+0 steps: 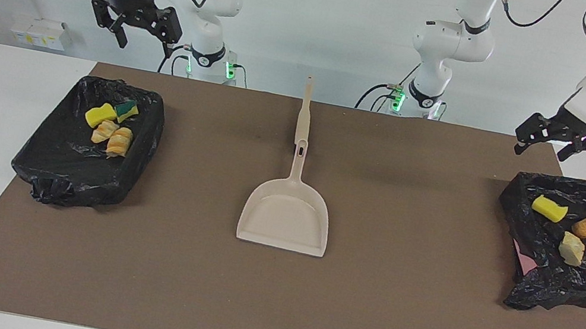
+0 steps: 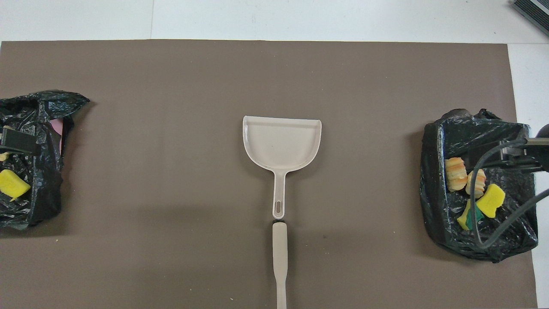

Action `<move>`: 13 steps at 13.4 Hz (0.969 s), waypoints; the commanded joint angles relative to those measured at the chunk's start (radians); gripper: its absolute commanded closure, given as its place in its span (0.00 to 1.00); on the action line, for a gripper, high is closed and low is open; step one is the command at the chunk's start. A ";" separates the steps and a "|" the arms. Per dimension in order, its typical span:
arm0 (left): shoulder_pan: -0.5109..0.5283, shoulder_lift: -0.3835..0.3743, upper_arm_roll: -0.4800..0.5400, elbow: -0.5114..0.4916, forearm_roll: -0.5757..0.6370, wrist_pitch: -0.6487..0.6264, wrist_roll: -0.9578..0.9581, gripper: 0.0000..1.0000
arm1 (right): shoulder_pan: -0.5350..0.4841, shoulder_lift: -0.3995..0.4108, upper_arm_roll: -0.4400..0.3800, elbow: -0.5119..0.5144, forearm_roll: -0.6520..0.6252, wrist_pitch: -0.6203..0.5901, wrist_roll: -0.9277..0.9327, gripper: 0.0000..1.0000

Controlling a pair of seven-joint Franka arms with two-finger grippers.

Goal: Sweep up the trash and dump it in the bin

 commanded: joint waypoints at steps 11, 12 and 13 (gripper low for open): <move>0.006 0.010 -0.006 0.063 -0.046 -0.106 -0.001 0.00 | -0.023 -0.007 0.008 -0.003 0.012 -0.006 -0.032 0.00; 0.006 0.010 -0.006 0.063 -0.048 -0.104 -0.001 0.00 | -0.023 -0.007 0.008 -0.003 0.012 -0.006 -0.031 0.00; 0.006 0.010 -0.006 0.063 -0.046 -0.104 0.001 0.00 | -0.023 -0.007 0.008 -0.003 0.012 -0.006 -0.031 0.00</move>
